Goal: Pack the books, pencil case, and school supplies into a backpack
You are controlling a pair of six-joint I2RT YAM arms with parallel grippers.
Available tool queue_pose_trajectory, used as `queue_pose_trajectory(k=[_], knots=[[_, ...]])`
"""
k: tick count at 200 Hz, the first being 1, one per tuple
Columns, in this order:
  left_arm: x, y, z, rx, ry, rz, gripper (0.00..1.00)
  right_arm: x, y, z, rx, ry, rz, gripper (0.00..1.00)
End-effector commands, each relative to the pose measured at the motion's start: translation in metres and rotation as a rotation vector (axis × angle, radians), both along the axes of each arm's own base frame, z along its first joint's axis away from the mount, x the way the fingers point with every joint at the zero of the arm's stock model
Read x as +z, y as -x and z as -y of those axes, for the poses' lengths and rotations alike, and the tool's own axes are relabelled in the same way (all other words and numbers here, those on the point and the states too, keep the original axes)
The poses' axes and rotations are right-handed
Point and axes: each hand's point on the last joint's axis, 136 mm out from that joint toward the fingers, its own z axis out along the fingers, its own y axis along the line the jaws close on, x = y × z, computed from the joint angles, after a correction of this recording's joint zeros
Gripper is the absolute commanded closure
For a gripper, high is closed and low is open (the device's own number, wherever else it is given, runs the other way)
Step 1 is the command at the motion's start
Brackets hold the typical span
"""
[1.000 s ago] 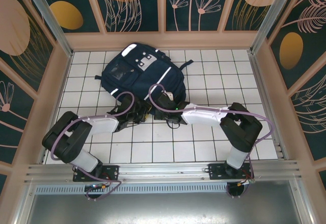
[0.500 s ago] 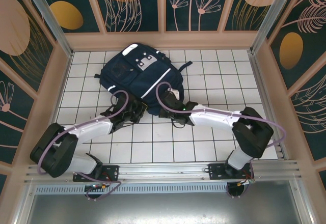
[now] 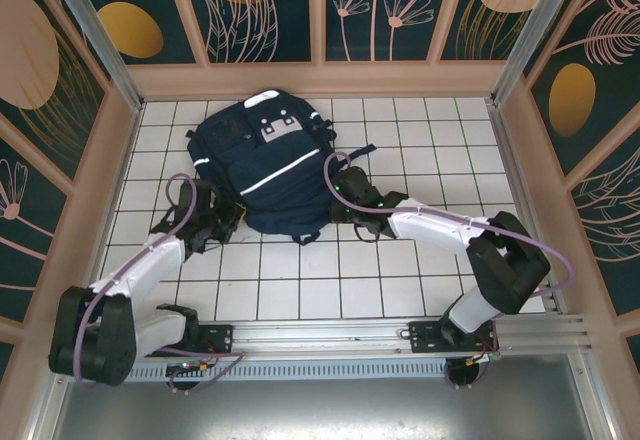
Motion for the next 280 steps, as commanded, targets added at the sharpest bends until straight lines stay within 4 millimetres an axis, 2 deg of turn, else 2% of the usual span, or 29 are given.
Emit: queue_pose_trajectory(k=[1,30,50,62,71,77,88,101,125,144,168,190,232,248,258,272,280], knots=[[-0.001,-0.026,-0.072,0.084,-0.252,0.014,1.0,0.002,-0.003,0.008,-0.036,0.108,0.043,1.0],[-0.011,-0.049,-0.097,0.059,-0.279,-0.036,1.0,0.011,0.023,-0.055,0.103,0.023,0.046,1.0],[-0.013,-0.057,-0.11,0.044,-0.328,-0.068,1.0,0.013,0.039,-0.096,0.195,-0.024,0.038,1.0],[-0.009,-0.059,-0.108,0.027,-0.326,-0.059,0.84,0.012,0.046,-0.118,0.242,-0.036,0.032,1.0],[-0.005,-0.057,-0.105,0.025,-0.313,-0.043,0.64,0.009,0.049,-0.133,0.273,-0.038,0.03,1.0],[-0.003,-0.054,-0.104,0.024,-0.304,-0.034,0.55,0.007,0.051,-0.142,0.289,-0.036,0.028,1.0],[0.0,-0.047,-0.101,0.025,-0.294,-0.033,0.46,0.002,0.052,-0.155,0.315,-0.036,0.02,1.0],[0.001,-0.034,-0.096,0.023,-0.263,-0.041,0.43,0.0,0.053,-0.168,0.344,-0.043,0.013,1.0],[0.003,-0.007,-0.078,0.042,-0.143,-0.044,0.42,-0.002,0.05,-0.177,0.354,-0.042,0.017,1.0],[0.002,0.013,-0.052,0.054,0.006,-0.02,0.42,-0.006,0.048,-0.176,0.348,-0.04,0.011,1.0],[0.003,0.029,-0.02,0.04,0.081,-0.031,0.41,-0.01,0.046,-0.172,0.333,-0.044,0.001,1.0],[0.004,0.031,0.003,0.055,0.175,-0.022,0.41,-0.009,0.048,-0.171,0.333,-0.051,-0.001,1.0],[0.016,0.017,0.021,0.095,0.223,0.03,0.36,-0.007,0.051,-0.162,0.318,-0.049,0.001,1.0],[0.01,0.015,0.028,0.09,0.222,0.012,0.41,-0.004,0.054,-0.162,0.324,-0.059,0.006,1.0],[0.005,0.014,0.031,0.084,0.218,0.002,0.51,-0.003,0.056,-0.163,0.327,-0.056,0.009,1.0],[-0.001,0.013,0.031,0.086,0.198,-0.014,0.85,-0.003,0.057,-0.162,0.324,-0.044,0.013,1.0],[-0.001,0.013,0.028,0.094,0.175,-0.02,1.0,-0.004,0.057,-0.159,0.313,-0.035,0.016,1.0]])
